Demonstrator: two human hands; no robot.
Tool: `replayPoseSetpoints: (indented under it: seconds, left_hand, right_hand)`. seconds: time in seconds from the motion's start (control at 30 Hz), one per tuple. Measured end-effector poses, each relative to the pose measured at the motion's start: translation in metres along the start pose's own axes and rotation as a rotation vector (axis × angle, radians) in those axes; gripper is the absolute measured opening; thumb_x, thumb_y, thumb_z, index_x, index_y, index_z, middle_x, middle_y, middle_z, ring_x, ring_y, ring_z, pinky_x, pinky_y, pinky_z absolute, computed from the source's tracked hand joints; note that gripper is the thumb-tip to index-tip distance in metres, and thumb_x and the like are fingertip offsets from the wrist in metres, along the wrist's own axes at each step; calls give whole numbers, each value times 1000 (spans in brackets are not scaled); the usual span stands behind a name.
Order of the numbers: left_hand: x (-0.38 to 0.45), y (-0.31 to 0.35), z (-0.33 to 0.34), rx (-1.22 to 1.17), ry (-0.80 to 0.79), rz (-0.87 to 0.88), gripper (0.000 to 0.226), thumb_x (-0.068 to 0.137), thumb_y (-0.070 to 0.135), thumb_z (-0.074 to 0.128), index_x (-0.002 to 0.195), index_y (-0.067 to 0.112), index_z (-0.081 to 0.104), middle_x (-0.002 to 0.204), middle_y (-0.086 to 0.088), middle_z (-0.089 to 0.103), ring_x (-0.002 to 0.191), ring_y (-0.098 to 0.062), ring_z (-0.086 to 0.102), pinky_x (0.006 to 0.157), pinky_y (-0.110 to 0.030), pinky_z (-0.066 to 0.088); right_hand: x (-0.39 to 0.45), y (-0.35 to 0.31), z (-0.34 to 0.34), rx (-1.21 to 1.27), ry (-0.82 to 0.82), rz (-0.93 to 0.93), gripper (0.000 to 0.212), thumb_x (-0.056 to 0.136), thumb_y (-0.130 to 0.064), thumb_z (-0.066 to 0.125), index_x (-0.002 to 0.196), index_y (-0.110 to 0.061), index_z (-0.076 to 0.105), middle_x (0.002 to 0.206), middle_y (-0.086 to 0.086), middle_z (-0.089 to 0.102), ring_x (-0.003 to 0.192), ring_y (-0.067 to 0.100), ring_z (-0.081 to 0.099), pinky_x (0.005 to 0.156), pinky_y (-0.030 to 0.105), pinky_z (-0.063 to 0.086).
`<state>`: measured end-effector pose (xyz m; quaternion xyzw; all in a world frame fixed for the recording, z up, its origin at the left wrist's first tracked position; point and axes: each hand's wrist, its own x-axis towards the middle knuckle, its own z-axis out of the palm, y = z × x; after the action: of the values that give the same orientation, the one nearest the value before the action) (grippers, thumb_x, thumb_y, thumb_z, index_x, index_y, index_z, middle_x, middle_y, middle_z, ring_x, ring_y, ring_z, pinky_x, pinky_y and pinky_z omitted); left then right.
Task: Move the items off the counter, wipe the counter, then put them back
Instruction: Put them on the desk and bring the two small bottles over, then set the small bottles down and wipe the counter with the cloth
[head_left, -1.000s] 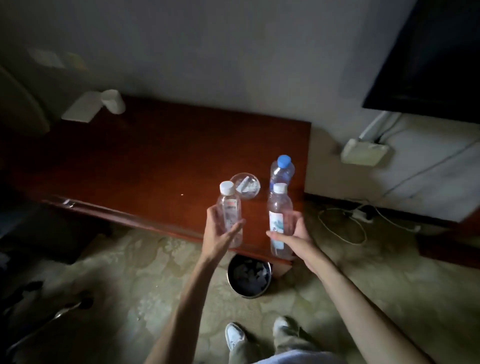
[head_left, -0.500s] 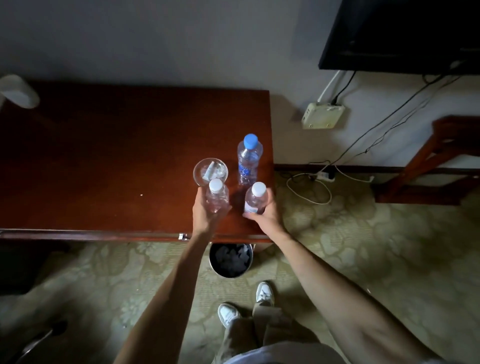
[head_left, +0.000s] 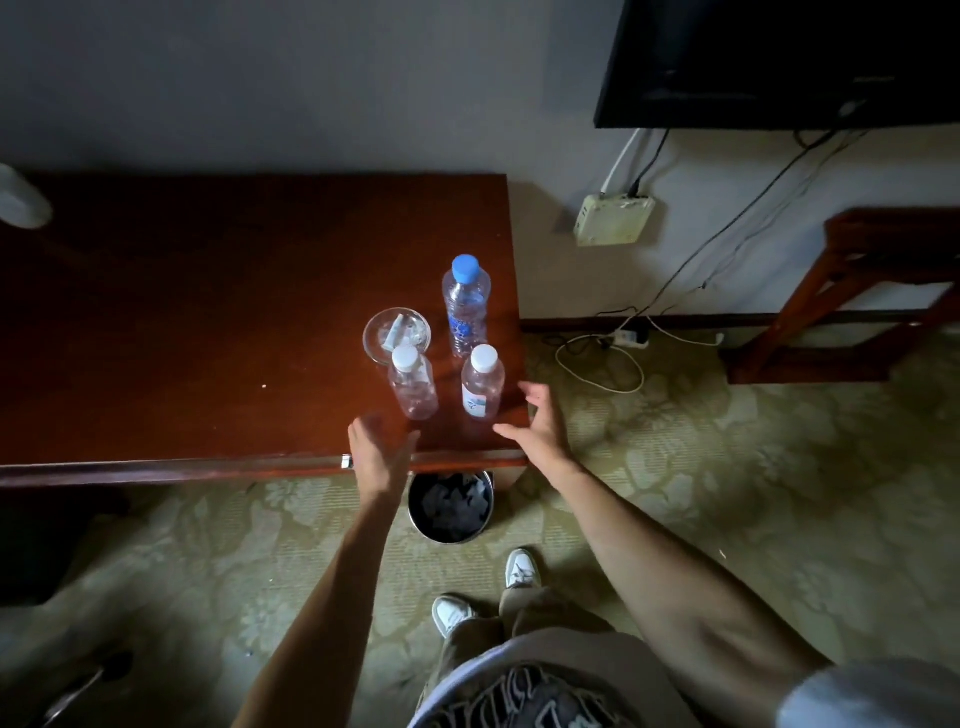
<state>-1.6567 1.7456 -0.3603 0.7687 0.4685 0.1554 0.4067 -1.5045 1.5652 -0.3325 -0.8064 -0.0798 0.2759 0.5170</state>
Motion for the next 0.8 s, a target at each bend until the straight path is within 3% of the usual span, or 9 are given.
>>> replayPoseSetpoints:
  seconds: [0.07, 0.13, 0.23, 0.3, 0.37, 0.47, 0.57, 0.63, 0.8]
  left_hand:
    - [-38, -10, 6, -74, 87, -15, 28, 83, 27, 70, 100, 13, 53, 99, -8, 57, 88, -27, 58, 77, -41, 52]
    - [-76, -15, 14, -127, 81, -8, 17, 88, 21, 63, 100, 17, 51, 98, -5, 55, 83, -26, 61, 71, -43, 54]
    - [-118, -30, 38, -83, -33, -111, 14, 87, 23, 61, 98, 17, 54, 94, -5, 61, 78, -24, 63, 66, -41, 54]
    - [-138, -42, 60, -52, -187, -235, 20, 84, 29, 58, 90, 11, 58, 87, -11, 62, 76, -28, 62, 65, -43, 52]
    - [-155, -41, 82, -52, -432, -387, 19, 85, 22, 51, 71, 9, 55, 72, -17, 57, 59, -24, 58, 50, -36, 49]
    - [-176, -6, 122, -31, -724, -613, 27, 97, 6, 44, 72, 11, 50, 66, -7, 54, 38, -9, 50, 37, -16, 33]
    - [-202, 51, 175, 56, -859, -455, 12, 96, 14, 49, 93, 6, 57, 72, -6, 59, 55, -14, 53, 49, -22, 36]
    - [-220, 101, 215, 46, -958, -360, 20, 96, 17, 53, 110, 3, 57, 76, -6, 62, 60, -14, 56, 50, -24, 40]
    - [-279, 202, 324, 193, -1196, -155, 22, 97, 22, 55, 112, 6, 57, 90, -8, 67, 75, -17, 63, 66, -28, 49]
  right_hand:
    - [-19, 9, -19, 57, 90, 51, 53, 74, -7, 79, 121, -7, 55, 122, 5, 57, 110, 16, 54, 92, 19, 44]
    - [-40, 29, -38, 94, 117, 132, 38, 81, -16, 74, 115, -6, 59, 113, 7, 62, 99, 17, 60, 73, 5, 46]
    - [-72, 77, -73, 76, 57, 284, 30, 84, -25, 72, 109, -12, 62, 107, 1, 68, 92, 14, 64, 69, 12, 47]
    - [-98, 114, -103, 76, -44, 480, 27, 85, -25, 71, 106, -12, 60, 100, -1, 68, 84, 13, 65, 66, 22, 48]
    - [-132, 152, -139, 87, -126, 626, 20, 89, -19, 65, 104, -7, 60, 88, 4, 64, 69, 8, 63, 59, 21, 49]
    - [-179, 192, -191, 212, 55, 783, 11, 96, -15, 55, 90, -8, 60, 84, 13, 60, 63, 13, 57, 62, 30, 42]
    - [-224, 223, -244, 376, 241, 946, 25, 99, -11, 45, 75, -9, 53, 63, 7, 57, 52, 18, 54, 55, 25, 29]
    - [-251, 244, -269, 448, 325, 1019, 31, 98, -11, 44, 69, -8, 52, 53, 5, 58, 45, 16, 55, 55, 24, 27]
    - [-307, 295, -328, 646, 437, 1059, 21, 94, -19, 59, 76, -9, 54, 79, 11, 57, 68, 21, 54, 61, 28, 39]
